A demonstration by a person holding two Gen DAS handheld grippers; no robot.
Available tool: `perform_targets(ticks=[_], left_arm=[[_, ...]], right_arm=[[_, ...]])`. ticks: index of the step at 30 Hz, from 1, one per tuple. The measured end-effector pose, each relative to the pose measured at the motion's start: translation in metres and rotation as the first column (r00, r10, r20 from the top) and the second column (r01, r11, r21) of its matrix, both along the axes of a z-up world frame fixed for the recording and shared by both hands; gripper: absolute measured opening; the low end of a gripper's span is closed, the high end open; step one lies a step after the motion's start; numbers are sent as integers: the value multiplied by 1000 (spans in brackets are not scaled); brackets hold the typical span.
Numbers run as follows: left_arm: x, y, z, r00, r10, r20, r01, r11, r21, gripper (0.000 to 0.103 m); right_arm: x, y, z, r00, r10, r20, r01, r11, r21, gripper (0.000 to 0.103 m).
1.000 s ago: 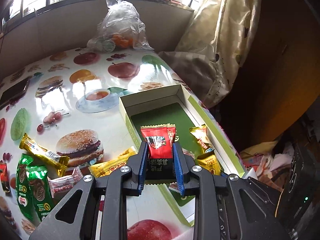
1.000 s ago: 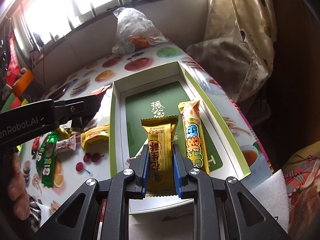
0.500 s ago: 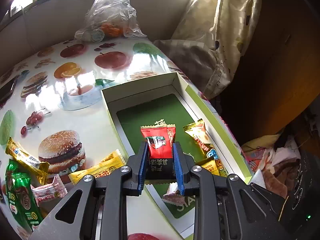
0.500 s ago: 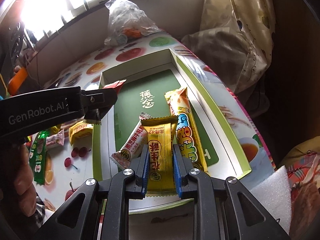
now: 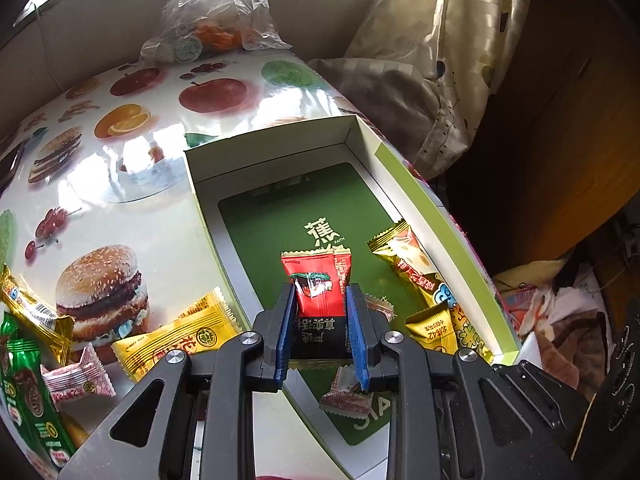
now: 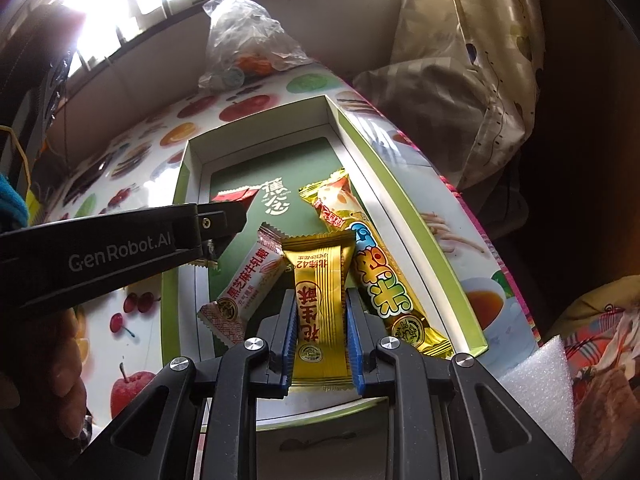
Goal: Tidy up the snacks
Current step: 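Carry both held snacks over the green gift box, then open right tool to drop yellow pack in box while left tool releases red packet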
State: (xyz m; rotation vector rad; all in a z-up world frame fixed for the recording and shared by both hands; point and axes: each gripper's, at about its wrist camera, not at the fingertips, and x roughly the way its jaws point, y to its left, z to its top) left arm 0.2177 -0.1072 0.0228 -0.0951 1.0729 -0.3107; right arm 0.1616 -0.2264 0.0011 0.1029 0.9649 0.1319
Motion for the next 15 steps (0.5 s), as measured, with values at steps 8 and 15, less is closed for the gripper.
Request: perform_targets(ticks=[8, 15], left_arm=[[3, 0, -5, 1000, -2, -18, 2, 1000, -9, 26], [5, 0, -6, 1000, -7, -21, 7, 1000, -12, 27]], right_arm=[[0, 0, -1, 1000, -2, 1, 2, 1000, -4, 23], [1, 2, 1, 1000, -3, 8, 3, 1000, 4, 29]])
